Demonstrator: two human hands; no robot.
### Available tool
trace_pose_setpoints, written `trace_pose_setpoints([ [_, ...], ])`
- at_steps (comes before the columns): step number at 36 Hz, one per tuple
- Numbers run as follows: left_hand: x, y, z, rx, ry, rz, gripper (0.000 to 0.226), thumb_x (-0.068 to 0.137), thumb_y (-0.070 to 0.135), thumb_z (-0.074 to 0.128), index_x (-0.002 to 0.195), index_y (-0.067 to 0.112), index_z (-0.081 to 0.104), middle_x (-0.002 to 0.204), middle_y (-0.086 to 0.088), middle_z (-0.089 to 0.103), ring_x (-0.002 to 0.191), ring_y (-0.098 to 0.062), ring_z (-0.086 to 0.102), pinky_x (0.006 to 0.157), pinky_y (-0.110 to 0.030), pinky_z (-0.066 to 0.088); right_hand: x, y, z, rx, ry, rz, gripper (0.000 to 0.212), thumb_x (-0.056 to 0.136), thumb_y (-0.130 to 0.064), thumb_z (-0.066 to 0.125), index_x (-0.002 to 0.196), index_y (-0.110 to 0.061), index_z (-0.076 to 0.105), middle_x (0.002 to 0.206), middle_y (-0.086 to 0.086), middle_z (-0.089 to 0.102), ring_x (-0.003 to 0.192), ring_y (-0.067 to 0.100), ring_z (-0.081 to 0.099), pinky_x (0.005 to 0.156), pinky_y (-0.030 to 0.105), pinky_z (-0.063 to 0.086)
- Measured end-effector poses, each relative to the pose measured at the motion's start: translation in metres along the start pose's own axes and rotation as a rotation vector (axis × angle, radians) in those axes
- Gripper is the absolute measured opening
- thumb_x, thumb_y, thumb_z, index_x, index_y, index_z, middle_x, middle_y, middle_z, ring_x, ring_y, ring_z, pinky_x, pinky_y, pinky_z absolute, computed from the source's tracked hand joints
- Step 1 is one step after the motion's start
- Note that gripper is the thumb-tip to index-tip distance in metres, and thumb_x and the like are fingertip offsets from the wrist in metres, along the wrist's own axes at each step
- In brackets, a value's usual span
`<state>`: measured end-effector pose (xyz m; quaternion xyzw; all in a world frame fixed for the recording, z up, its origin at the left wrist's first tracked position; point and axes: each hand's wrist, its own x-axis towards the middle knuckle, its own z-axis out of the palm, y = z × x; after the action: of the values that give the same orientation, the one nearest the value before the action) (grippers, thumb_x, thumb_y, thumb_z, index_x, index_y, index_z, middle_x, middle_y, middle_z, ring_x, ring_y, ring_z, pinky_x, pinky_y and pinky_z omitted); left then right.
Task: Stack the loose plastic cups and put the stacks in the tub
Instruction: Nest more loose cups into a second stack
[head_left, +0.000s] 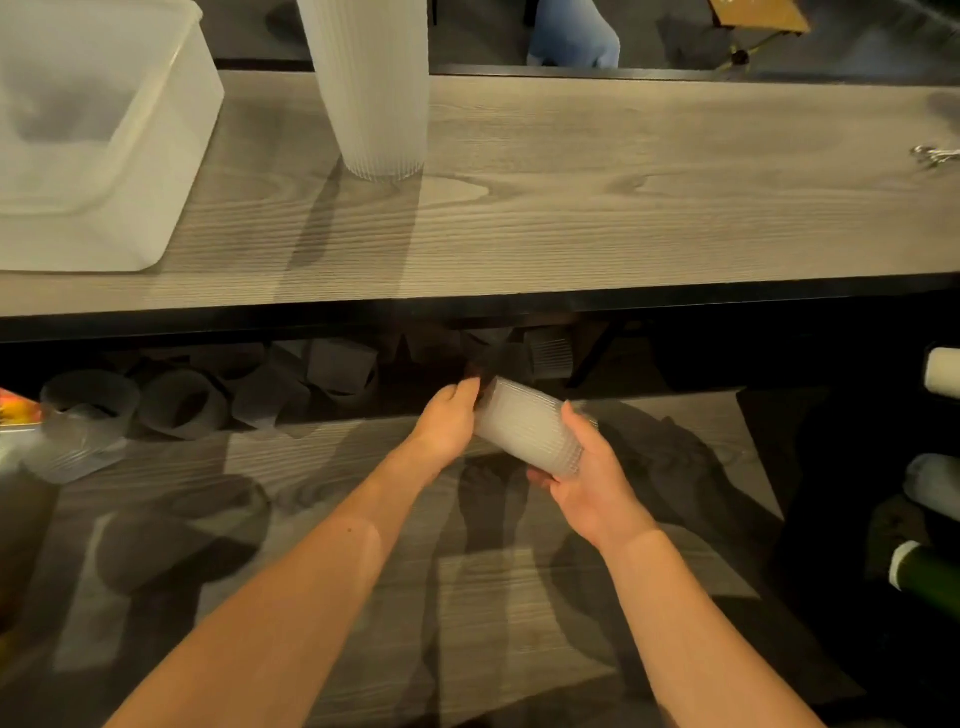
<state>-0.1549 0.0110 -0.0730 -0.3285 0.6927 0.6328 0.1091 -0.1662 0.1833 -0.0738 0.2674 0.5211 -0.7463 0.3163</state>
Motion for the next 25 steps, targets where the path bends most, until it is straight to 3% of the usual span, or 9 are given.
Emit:
trace_pose_setpoints([
  [2,0.005,0.008,0.005,0.259,0.092,0.040,0.047,0.105,0.036,0.034,0.123,0.000,0.060,0.108,-0.014,0.062,0.103,-0.027,0.056,0.089,-0.032,0.040,0.000,0.000,-0.002,0.021,0.095,-0.023,0.054,0.093,-0.045,0.069,0.139,-0.020,0.056,0.133,0.014,0.065,0.120,0.030,0.063,0.082,0.039,0.053],
  [3,0.009,0.012,0.009,0.409,0.081,0.078,0.045,0.105,0.032,0.033,0.128,0.001,0.057,0.116,-0.019,0.062,0.109,-0.034,0.056,0.092,-0.035,0.040,0.001,0.000,-0.003,0.032,0.139,-0.036,0.055,0.093,-0.045,0.069,0.139,-0.020,0.055,0.132,0.013,0.064,0.119,0.030,0.063,0.080,0.039,0.053],
  [6,0.021,0.019,0.020,0.730,-0.048,0.185,0.046,0.104,0.030,0.032,0.149,0.024,0.035,0.138,-0.016,0.054,0.121,-0.040,0.053,0.100,-0.044,0.041,0.002,0.000,-0.009,0.042,0.247,-0.068,0.058,0.092,-0.046,0.072,0.140,-0.019,0.054,0.125,0.011,0.066,0.108,0.026,0.066,0.071,0.036,0.055],
  [9,0.027,0.021,0.024,0.888,-0.133,0.220,0.060,0.102,0.040,0.038,0.155,0.040,0.009,0.150,-0.011,0.044,0.132,-0.038,0.046,0.106,-0.046,0.038,0.004,-0.002,-0.019,0.037,0.344,-0.064,0.062,0.089,-0.045,0.075,0.139,-0.016,0.054,0.116,0.011,0.067,0.100,0.025,0.067,0.072,0.036,0.057],
  [12,0.031,0.019,0.026,0.986,-0.140,0.200,0.056,0.097,0.053,0.044,0.147,0.030,0.038,0.142,-0.009,0.052,0.128,-0.033,0.051,0.102,-0.041,0.041,0.004,-0.001,-0.027,0.041,0.365,-0.037,0.062,0.088,-0.048,0.077,0.136,-0.015,0.056,0.117,0.012,0.068,0.102,0.028,0.068,0.071,0.036,0.058],
  [14,0.031,0.014,0.025,0.983,-0.118,0.149,0.055,0.093,0.062,0.044,0.130,0.023,0.057,0.129,-0.007,0.062,0.118,-0.030,0.058,0.094,-0.036,0.044,0.004,0.001,-0.030,0.052,0.361,-0.038,0.063,0.087,-0.048,0.077,0.137,-0.016,0.057,0.117,0.012,0.068,0.104,0.028,0.068,0.071,0.037,0.057],
  [17,0.027,0.008,0.019,0.815,-0.076,0.086,0.067,0.088,0.069,0.047,0.117,0.012,0.065,0.117,-0.010,0.066,0.113,-0.030,0.060,0.090,-0.034,0.045,0.003,0.004,-0.029,0.059,0.354,-0.046,0.063,0.086,-0.051,0.077,0.137,-0.019,0.056,0.119,0.011,0.068,0.107,0.028,0.067,0.070,0.035,0.056],
  [21,0.019,0.000,0.008,0.341,-0.005,-0.010,0.078,0.071,0.078,0.061,0.111,0.013,0.071,0.115,-0.009,0.068,0.115,-0.027,0.059,0.104,-0.039,0.044,0.004,0.007,-0.024,0.071,0.333,-0.049,0.065,0.087,-0.050,0.076,0.140,-0.020,0.053,0.126,0.010,0.065,0.113,0.028,0.064,0.072,0.036,0.053],
  [25,0.001,-0.007,0.001,0.147,-0.068,0.069,0.033,0.076,0.049,0.079,0.084,0.018,0.068,0.085,0.002,0.071,0.084,-0.013,0.068,0.073,-0.026,0.051,0.002,0.006,-0.025,0.107,0.306,-0.037,0.060,0.090,-0.047,0.075,0.138,-0.020,0.052,0.126,0.008,0.062,0.114,0.026,0.060,0.079,0.038,0.053],
])
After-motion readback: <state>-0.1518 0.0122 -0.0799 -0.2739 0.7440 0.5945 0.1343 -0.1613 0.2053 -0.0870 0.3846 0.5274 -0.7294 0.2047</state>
